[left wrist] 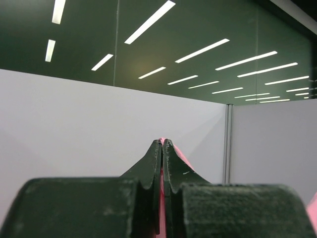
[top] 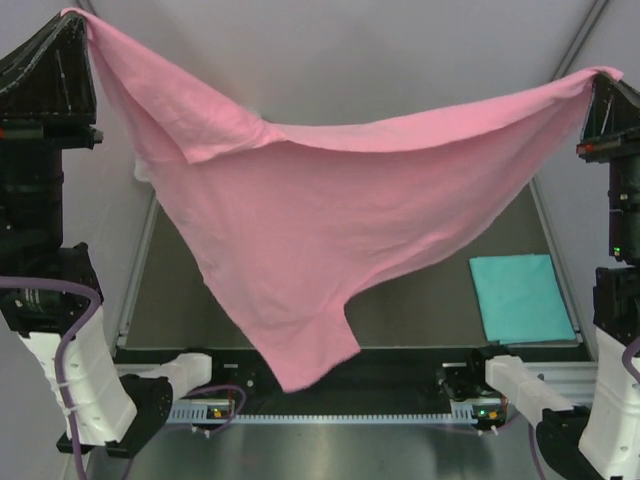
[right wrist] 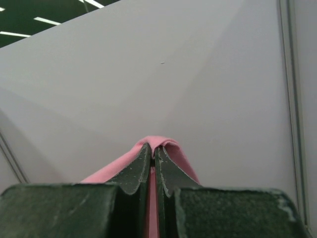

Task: Fold and stack the t-shirts
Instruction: Flatten the tshirt out

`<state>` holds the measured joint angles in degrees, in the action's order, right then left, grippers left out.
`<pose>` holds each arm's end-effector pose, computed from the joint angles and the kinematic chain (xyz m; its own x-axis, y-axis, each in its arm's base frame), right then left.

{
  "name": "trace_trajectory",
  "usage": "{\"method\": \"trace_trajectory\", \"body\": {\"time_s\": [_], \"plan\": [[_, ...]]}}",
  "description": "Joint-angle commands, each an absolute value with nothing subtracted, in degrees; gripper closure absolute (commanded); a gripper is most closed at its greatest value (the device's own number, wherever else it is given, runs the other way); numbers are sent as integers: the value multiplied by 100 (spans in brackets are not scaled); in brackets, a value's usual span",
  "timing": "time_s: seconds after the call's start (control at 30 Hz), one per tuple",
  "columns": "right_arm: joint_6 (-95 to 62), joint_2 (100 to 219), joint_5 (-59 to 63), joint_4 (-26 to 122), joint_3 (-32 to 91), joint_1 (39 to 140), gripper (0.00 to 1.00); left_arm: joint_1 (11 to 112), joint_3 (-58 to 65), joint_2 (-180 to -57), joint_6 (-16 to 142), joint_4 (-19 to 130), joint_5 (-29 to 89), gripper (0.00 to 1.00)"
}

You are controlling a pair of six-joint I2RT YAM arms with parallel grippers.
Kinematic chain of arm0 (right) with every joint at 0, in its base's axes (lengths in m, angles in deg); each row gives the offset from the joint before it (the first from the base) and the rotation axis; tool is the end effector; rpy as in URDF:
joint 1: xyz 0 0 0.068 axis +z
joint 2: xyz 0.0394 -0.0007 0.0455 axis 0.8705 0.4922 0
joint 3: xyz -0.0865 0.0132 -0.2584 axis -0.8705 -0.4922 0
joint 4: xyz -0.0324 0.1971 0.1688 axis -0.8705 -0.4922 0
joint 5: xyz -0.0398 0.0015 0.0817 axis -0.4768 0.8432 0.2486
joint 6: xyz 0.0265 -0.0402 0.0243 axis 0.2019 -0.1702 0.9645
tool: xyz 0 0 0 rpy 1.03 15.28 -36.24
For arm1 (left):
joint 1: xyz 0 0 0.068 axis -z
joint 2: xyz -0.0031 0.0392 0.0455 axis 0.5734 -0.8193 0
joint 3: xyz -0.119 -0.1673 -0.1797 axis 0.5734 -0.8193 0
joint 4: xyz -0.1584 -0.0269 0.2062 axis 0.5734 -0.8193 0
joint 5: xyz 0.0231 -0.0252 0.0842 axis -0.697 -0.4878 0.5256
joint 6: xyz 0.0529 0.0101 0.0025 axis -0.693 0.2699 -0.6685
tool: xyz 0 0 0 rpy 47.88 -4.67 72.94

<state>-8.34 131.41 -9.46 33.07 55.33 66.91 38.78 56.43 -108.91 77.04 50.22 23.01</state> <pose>0.0727 0.0056 0.6066 0.5037 0.3184 -0.8030 -0.1880 0.9477 0.2579 0.0476 -0.0126 0.6853 0.6538 -0.4640 -0.5978 0.5490 0.8345 -0.0472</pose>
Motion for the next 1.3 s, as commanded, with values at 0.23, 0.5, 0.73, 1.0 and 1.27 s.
{"method": "trace_trajectory", "body": {"time_s": [0.23,0.5,0.73,1.0,1.27], "plan": [[-968,12037,-1187,4011,4631,6746,100,3947,5227,-10214,7912,5697,2107,100],[-914,11544,-1292,3967,4419,6755,100,4377,4937,-9730,7526,5512,2203,100],[-941,12009,-1442,3783,4551,6746,100,4395,4797,-10071,7342,5477,2273,100],[-906,13246,-1187,4108,3822,6746,100,4386,3427,-10705,6709,5011,2555,100],[-932,15040,-757,4573,3417,6746,100,4343,1565,-11671,5786,5072,3109,100]]}}
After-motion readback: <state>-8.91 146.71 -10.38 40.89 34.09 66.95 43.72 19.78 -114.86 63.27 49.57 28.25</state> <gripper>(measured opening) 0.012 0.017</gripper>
